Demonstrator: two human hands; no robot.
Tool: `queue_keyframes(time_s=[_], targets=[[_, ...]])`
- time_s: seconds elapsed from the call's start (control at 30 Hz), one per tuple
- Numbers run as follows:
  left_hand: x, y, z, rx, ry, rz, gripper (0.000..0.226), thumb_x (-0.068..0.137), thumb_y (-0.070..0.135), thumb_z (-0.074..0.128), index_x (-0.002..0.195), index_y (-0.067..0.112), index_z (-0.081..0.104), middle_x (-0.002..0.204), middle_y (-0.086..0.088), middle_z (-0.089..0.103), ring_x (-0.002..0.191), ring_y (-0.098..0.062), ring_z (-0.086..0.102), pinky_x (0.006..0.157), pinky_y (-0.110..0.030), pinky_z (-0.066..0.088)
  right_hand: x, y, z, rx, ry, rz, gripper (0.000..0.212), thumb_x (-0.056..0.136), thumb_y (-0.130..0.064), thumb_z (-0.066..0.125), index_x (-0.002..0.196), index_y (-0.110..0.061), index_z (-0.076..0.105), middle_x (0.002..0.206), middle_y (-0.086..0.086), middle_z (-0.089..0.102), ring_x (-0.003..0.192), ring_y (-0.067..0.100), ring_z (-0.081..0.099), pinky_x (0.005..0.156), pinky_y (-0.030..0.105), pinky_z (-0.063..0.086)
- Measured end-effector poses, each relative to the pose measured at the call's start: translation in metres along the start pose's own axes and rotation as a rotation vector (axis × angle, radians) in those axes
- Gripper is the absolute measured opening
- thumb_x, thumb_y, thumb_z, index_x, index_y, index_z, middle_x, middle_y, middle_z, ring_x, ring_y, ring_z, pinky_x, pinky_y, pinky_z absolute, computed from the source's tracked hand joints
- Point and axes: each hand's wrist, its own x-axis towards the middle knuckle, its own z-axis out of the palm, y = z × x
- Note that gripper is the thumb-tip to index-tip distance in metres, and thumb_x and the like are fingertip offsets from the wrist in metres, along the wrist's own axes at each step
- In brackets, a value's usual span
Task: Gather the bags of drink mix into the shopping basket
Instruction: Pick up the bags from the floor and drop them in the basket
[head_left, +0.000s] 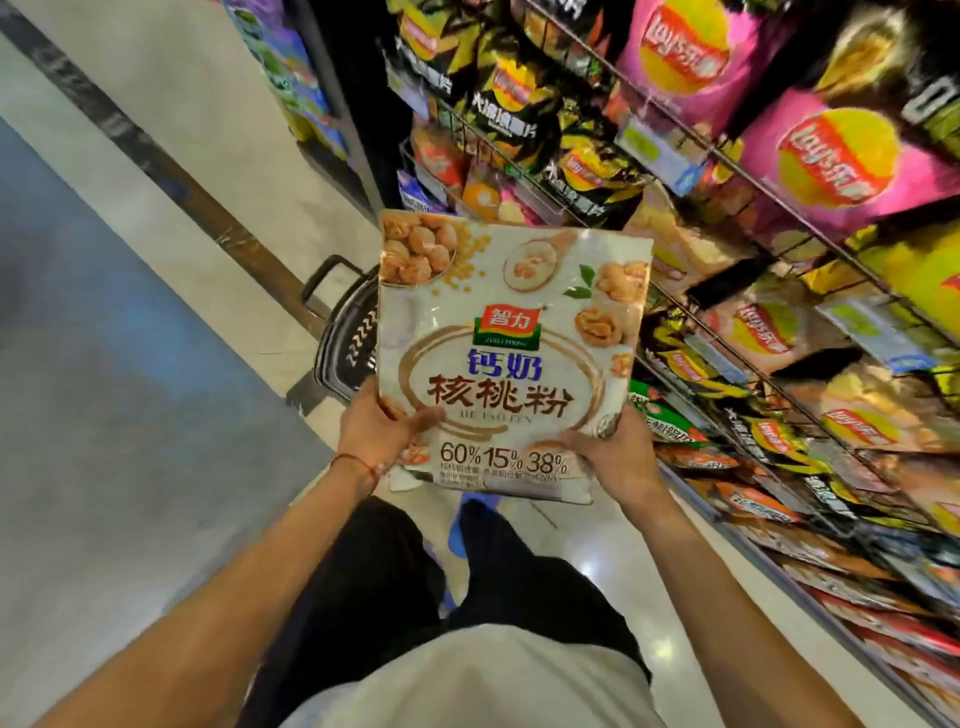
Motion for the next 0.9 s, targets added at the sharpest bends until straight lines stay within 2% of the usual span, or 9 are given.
queue_keyframes(time_s=[0.07,0.17,0.27,0.33,0.47,0.63,0.73,0.83,0.9], targets=[[0.022,-0.001,-0.006,0.013,-0.021,-0.025,0.064,0.063,0.035,0.094,0.115,0.02,0.06,0.103,0.004,0.075,0.092,-0.013,0.073,0.078,-0.032,0.06,0.014,-0.001,0.013,-0.011,0.043,0.059,0.045,0.079,0.007,0.082,0.115,-0.014,0.066,0.099,-0.007,0.074,0.088,-0.001,0.073,0.067,0.017,0.057],[0.056,0.001,-0.018,0.084,-0.08,-0.029,0.061,0.064,0.032,0.093,0.114,0.018,0.063,0.1,0.007,0.074,0.09,-0.009,0.072,0.078,-0.028,0.059,0.029,0.005,0.04,-0.002,0.117,0.154,0.055,0.069,-0.009,0.087,0.119,-0.017,0.066,0.112,0.002,0.075,0.102,0.018,0.074,0.086,0.047,0.063],[0.091,0.002,-0.032,0.195,-0.144,-0.006,0.053,0.069,0.03,0.091,0.11,0.017,0.06,0.095,0.012,0.068,0.08,0.001,0.064,0.067,-0.011,0.051,0.038,0.017,0.074,0.038,0.199,0.242,0.068,0.058,-0.026,0.09,0.12,-0.019,0.062,0.115,0.002,0.074,0.105,0.022,0.072,0.09,0.052,0.061],[0.118,-0.003,-0.044,0.263,-0.186,0.009,0.052,0.07,0.029,0.091,0.109,0.016,0.058,0.095,0.008,0.066,0.079,-0.002,0.063,0.066,-0.01,0.049,0.04,0.016,0.099,0.029,0.243,0.277,0.065,0.064,-0.022,0.091,0.122,-0.018,0.062,0.119,0.003,0.072,0.11,0.023,0.069,0.095,0.049,0.059],[0.166,-0.016,-0.069,0.377,-0.268,0.034,0.06,0.067,0.038,0.092,0.113,0.014,0.062,0.099,-0.001,0.073,0.09,-0.018,0.068,0.082,-0.036,0.058,0.048,0.022,0.149,0.028,0.29,0.329,0.061,0.072,-0.013,0.091,0.125,-0.017,0.062,0.123,0.002,0.071,0.113,0.022,0.068,0.097,0.045,0.058],[0.21,-0.033,-0.088,0.427,-0.279,0.013,0.051,0.07,0.03,0.091,0.106,0.011,0.06,0.087,0.002,0.068,0.07,-0.006,0.064,0.056,-0.016,0.048,0.066,0.031,0.202,0.012,0.31,0.347,0.06,0.072,-0.011,0.092,0.124,-0.015,0.063,0.12,0.002,0.071,0.111,0.026,0.07,0.093,0.047,0.06],[0.236,-0.048,-0.091,0.461,-0.308,-0.028,0.044,0.074,0.021,0.089,0.102,0.008,0.058,0.074,0.006,0.063,0.048,0.008,0.061,0.039,-0.009,0.042,0.083,0.048,0.225,-0.022,0.298,0.317,0.066,0.071,-0.007,0.093,0.129,-0.014,0.063,0.119,-0.001,0.07,0.107,0.018,0.068,0.083,0.024,0.057],[0.263,-0.06,-0.088,0.557,-0.317,0.03,0.056,0.064,0.028,0.093,0.106,0.01,0.06,0.083,0.005,0.067,0.069,-0.003,0.069,0.057,-0.021,0.055,0.104,0.061,0.242,-0.032,0.305,0.285,0.067,0.07,-0.007,0.093,0.13,-0.012,0.064,0.112,-0.005,0.067,0.101,0.01,0.063,0.068,0.001,0.044],[0.28,-0.07,-0.082,0.59,-0.316,0.072,0.055,0.064,0.03,0.093,0.103,0.013,0.058,0.084,0.009,0.065,0.079,-0.012,0.067,0.066,-0.025,0.052,0.121,0.073,0.251,-0.049,0.331,0.258,0.067,0.069,-0.011,0.095,0.128,-0.013,0.066,0.109,-0.009,0.066,0.1,0.008,0.063,0.075,0.008,0.051]])
